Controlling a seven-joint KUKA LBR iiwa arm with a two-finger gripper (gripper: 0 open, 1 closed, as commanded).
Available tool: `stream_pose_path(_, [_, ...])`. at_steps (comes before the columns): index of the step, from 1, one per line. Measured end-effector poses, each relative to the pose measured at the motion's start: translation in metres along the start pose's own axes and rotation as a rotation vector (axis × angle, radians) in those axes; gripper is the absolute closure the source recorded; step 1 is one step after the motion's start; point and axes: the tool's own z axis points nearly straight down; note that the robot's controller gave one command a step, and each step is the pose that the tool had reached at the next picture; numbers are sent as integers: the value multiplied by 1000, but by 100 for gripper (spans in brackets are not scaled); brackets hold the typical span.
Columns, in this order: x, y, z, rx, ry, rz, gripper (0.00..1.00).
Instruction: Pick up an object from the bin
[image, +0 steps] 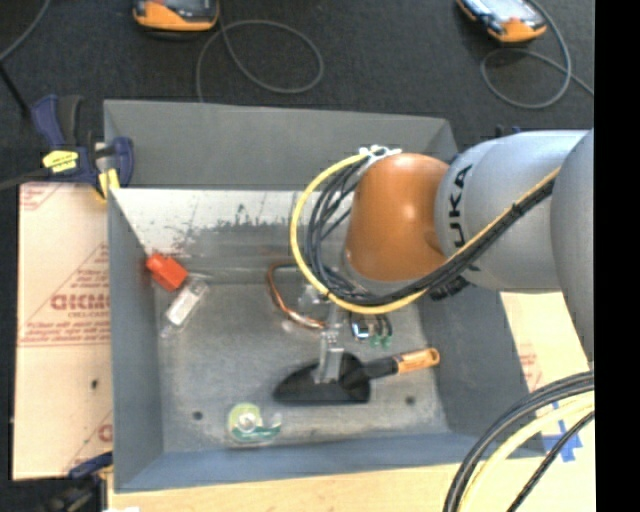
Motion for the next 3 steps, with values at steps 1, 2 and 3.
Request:
stream_pose_path(1, [-2,0,-5,-1,-8,1,0])
stream_pose_path(2, [13,-16,27,0,-12,-70,0])
stream_pose_path(3, [9,-40,74,0,-11,-88,100])
